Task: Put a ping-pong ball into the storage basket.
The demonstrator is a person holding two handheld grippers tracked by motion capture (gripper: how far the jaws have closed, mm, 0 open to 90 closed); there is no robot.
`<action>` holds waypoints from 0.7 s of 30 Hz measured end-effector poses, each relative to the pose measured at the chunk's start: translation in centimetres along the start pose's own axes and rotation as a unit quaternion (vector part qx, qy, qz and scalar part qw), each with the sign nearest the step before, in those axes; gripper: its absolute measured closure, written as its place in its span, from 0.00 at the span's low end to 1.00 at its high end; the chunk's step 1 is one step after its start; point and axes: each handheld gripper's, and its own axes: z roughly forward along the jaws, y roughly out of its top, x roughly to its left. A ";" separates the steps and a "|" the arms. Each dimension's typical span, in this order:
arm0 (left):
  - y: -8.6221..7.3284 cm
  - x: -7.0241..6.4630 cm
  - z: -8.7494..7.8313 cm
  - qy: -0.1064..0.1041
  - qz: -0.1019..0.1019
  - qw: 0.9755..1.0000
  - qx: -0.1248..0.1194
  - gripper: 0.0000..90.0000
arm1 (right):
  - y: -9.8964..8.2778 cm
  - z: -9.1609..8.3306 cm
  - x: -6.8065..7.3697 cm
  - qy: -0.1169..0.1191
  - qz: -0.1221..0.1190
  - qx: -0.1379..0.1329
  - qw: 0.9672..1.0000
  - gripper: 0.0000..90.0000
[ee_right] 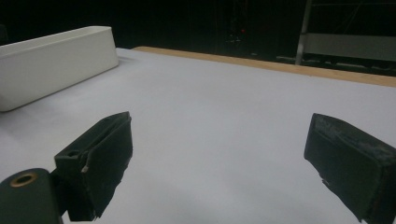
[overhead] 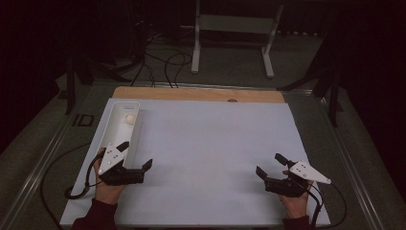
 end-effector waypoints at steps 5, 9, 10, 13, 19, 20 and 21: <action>-0.5 -0.2 0.1 -0.004 0.002 1.000 -0.002 0.00 | 0.0 0.0 0.0 0.001 0.000 -0.001 1.000 0.09; -0.8 -0.1 0.0 -0.006 0.000 1.000 -0.004 0.00 | 0.0 0.0 0.1 0.002 -0.002 -0.001 1.000 0.09; -0.9 -0.1 -0.1 -0.006 0.000 1.000 -0.006 0.00 | 0.1 0.0 0.1 0.002 -0.003 -0.001 1.000 0.09; -1.1 -0.1 -0.1 -0.006 0.005 1.000 -0.004 0.00 | 0.1 0.1 0.2 0.005 -0.005 -0.001 1.000 0.09; -1.4 -0.4 -0.1 -0.004 0.020 1.000 -0.005 0.00 | 0.3 0.3 0.4 0.007 -0.011 -0.002 1.000 0.09; -1.4 -0.4 -0.1 -0.004 0.020 1.000 -0.007 0.00 | 0.3 0.3 0.4 0.007 -0.015 -0.003 1.000 0.09; -1.4 -0.4 -0.2 -0.006 0.020 1.000 -0.009 0.00 | 0.4 0.3 0.4 0.007 -0.016 -0.004 1.000 0.09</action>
